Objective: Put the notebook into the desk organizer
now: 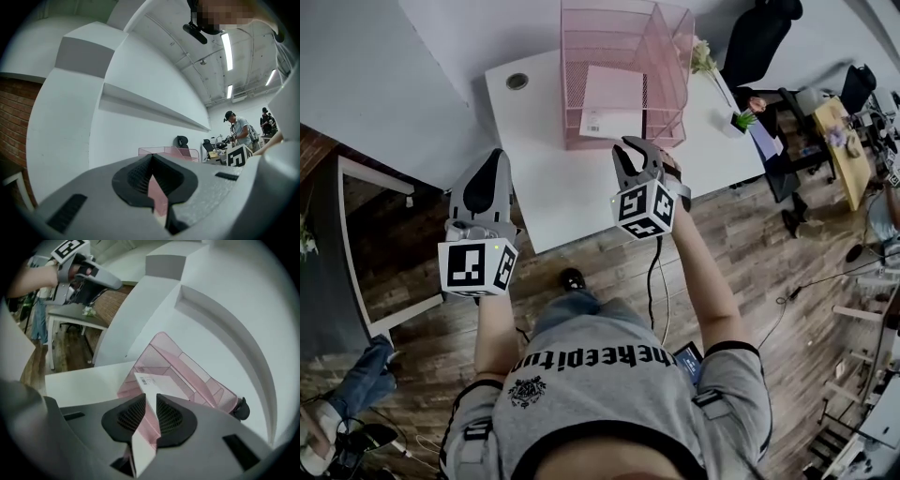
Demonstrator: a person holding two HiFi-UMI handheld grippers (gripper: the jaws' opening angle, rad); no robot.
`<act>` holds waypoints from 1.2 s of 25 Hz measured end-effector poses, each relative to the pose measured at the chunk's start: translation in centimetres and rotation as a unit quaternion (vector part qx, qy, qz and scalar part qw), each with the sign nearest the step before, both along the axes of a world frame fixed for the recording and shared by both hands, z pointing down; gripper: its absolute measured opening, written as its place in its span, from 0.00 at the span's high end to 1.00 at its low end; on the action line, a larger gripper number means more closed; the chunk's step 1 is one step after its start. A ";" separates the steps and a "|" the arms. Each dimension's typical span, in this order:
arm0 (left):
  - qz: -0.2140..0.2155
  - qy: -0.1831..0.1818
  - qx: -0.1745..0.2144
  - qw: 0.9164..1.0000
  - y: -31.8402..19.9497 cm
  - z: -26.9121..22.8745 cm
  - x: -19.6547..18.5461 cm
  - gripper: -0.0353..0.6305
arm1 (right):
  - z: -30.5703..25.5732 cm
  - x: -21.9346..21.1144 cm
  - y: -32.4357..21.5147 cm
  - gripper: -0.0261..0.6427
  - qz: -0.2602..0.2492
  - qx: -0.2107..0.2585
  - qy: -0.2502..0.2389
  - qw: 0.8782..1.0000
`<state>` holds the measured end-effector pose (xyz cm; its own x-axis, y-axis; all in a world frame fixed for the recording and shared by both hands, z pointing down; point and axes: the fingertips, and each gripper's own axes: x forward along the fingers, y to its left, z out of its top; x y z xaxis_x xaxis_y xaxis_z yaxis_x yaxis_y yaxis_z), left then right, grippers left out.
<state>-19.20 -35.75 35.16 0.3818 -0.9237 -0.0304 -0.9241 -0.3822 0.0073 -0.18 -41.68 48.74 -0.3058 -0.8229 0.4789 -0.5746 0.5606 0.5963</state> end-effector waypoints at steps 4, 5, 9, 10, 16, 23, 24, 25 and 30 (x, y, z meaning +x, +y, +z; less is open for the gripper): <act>0.005 0.001 0.006 1.000 0.8 -0.6 1.1 0.94 | -1.9 1.0 1.1 0.96 0.043 -0.002 -0.081 0.996; 0.006 0.002 0.007 1.000 1.1 -0.8 1.4 0.94 | -2.3 1.2 1.5 0.96 0.049 -0.006 -0.100 0.994; 0.013 -0.001 0.013 1.000 2.3 -1.7 3.0 0.94 | -4.2 1.9 3.2 0.96 0.058 -0.017 -0.178 0.982; 0.013 0.000 0.014 1.000 2.5 -1.9 3.4 0.94 | -4.8 2.1 3.6 0.96 0.059 -0.017 -0.200 0.978; 0.022 0.002 0.021 1.000 4.2 -2.9 5.8 0.94 | -7.5 4.0 5.8 0.96 0.075 -0.004 -0.286 0.955; 0.028 0.003 0.028 0.999 6.5 -3.9 8.1 0.94 | -10.6 6.1 8.5 0.96 0.078 0.025 -0.335 0.939; 0.029 0.003 0.030 0.999 6.8 -4.1 8.4 0.94 | -11.0 6.4 8.8 0.96 0.078 0.029 -0.340 0.937; 0.029 0.003 0.031 0.999 7.2 -4.2 8.6 0.94 | -11.4 6.7 9.2 0.96 0.078 0.033 -0.344 0.935; 0.028 0.002 0.037 0.999 8.5 -4.9 9.8 0.94 | -13.6 7.9 11.0 0.96 0.077 0.050 -0.366 0.926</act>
<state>-9.44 -27.24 30.28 0.4332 -0.8959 -0.0990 -0.9010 -0.4334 -0.0199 7.73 -30.66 35.18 -0.3932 -0.9130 0.1084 -0.9141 0.4009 0.0603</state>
